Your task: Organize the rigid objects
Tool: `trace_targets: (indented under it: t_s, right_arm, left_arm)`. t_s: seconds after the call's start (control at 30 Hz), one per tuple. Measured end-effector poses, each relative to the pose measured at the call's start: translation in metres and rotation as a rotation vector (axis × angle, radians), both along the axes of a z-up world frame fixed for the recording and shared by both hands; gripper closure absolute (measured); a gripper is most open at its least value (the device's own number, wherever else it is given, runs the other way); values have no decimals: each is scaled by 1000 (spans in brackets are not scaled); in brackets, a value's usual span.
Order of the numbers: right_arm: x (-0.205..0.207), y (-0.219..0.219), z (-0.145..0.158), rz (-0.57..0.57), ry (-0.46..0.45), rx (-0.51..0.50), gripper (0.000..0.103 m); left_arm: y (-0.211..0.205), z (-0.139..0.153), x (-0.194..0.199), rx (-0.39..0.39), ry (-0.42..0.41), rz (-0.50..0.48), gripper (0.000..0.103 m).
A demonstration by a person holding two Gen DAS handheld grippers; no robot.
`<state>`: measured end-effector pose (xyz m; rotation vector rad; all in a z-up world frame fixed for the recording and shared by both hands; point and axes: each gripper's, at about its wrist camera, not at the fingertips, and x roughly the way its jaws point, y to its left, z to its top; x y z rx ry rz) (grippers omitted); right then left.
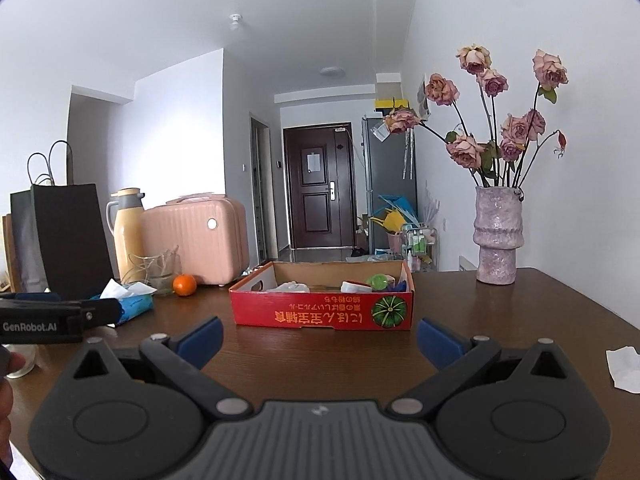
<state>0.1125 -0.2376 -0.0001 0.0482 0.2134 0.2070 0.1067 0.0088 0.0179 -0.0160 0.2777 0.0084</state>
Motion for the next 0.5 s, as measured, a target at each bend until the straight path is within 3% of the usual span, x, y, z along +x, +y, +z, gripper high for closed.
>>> trace_targets:
  t_s: [0.5]
  right_arm:
    - [-2, 0, -1, 4, -1, 3, 0]
  left_arm:
    - [-2, 1, -2, 3, -1, -1, 0]
